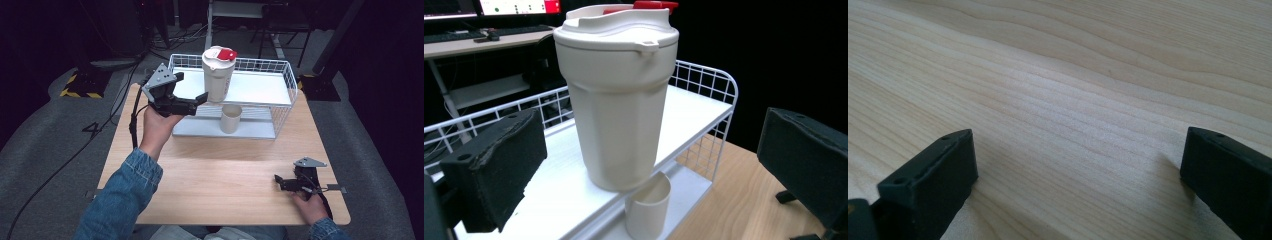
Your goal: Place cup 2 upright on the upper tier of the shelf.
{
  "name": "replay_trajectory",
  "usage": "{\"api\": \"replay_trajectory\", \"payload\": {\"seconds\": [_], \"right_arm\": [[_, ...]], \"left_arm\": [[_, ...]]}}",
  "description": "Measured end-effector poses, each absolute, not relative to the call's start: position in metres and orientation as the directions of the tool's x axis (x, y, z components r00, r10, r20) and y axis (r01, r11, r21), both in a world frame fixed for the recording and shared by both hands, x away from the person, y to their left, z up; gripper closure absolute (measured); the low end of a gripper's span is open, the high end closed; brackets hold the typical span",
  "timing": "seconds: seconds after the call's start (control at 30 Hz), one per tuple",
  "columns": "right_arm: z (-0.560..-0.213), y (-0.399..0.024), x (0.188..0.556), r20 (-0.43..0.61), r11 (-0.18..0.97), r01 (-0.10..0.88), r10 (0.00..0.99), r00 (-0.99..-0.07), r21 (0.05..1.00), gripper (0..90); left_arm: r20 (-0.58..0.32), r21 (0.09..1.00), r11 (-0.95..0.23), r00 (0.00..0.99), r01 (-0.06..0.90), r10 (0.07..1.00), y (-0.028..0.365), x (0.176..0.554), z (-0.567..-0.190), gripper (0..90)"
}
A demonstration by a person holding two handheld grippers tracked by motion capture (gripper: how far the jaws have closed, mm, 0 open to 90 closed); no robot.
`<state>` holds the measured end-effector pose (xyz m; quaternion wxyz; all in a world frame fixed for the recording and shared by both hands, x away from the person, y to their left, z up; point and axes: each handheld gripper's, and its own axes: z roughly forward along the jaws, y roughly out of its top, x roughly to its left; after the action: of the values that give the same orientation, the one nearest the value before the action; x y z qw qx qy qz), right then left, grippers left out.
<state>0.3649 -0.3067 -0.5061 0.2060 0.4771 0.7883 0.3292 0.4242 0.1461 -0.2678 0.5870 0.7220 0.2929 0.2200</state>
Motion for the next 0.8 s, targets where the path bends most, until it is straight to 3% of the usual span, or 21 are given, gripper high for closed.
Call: {"api": "replay_trajectory", "payload": {"seconds": [0.8], "right_arm": [[-0.506,-0.308,0.367,-0.008,0.336,0.613,0.88,-0.474,0.715,1.6]], "left_arm": [[-0.014,0.962,-0.188,0.726,0.197,0.688,0.204,0.374,-0.295,0.1]]}}
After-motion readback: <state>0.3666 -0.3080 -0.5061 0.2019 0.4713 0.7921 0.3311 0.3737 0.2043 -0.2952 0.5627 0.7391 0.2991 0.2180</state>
